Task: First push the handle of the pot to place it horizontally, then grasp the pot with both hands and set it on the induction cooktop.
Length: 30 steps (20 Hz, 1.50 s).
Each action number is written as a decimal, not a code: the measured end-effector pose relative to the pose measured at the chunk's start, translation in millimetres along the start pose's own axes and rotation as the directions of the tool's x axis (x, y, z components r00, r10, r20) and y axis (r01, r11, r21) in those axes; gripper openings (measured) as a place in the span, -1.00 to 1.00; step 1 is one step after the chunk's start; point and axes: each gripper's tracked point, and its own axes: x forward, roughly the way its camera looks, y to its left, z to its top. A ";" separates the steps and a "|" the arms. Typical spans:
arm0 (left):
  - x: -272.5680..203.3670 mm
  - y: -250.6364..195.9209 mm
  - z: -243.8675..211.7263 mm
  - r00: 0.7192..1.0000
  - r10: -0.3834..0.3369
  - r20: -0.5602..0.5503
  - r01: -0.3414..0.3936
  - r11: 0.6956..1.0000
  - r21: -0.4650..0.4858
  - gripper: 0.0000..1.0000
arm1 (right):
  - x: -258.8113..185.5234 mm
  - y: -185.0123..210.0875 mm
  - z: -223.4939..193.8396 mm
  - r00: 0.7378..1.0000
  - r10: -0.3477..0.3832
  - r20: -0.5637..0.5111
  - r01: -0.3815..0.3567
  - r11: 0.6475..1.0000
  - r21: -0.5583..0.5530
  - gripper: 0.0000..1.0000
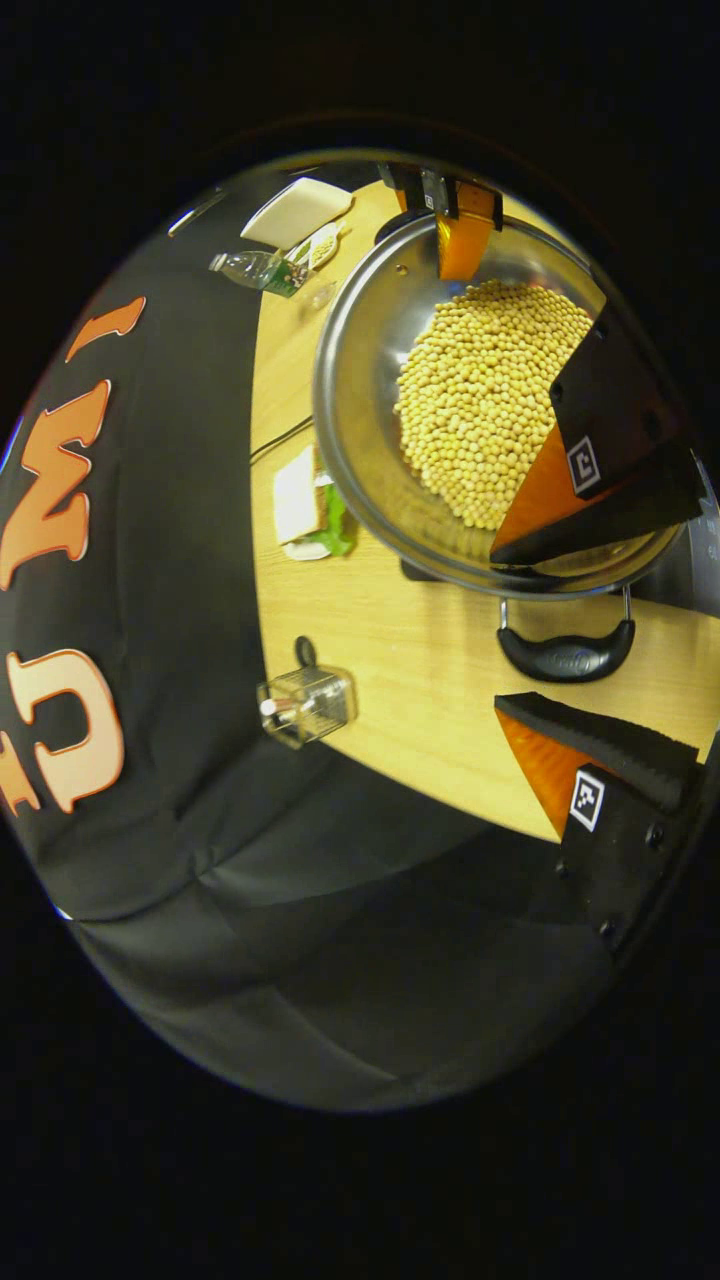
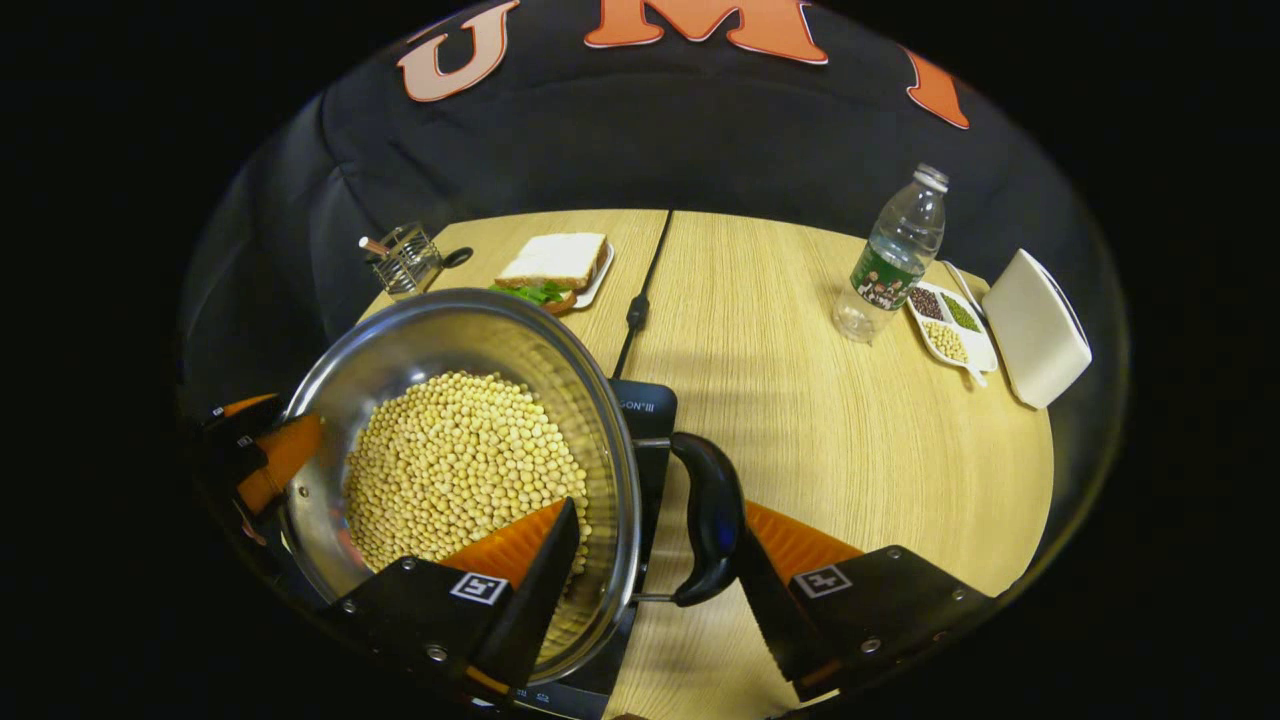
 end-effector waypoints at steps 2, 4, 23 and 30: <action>-34.5 15.7 36.5 0.993 0.056 0.108 -0.059 0.998 0.020 0.80 | -16.9 -3.4 15.6 0.998 0.013 0.067 -0.014 1.000 0.017 0.80; -60.8 14.9 62.6 0.973 0.078 0.219 -0.085 0.996 0.025 0.89 | -37.5 -14.0 29.3 0.990 0.009 0.141 -0.011 1.000 0.017 0.84; -443.8 56.3 211.0 0.516 0.132 0.846 0.162 0.955 -0.248 0.99 | -412.1 -113.0 126.0 0.412 -0.050 0.910 0.210 0.977 -0.042 0.87; -493.6 63.3 226.7 0.456 0.131 0.880 0.172 0.958 -0.231 0.92 | -520.9 -147.6 116.5 0.271 -0.110 0.956 0.284 0.958 0.029 0.88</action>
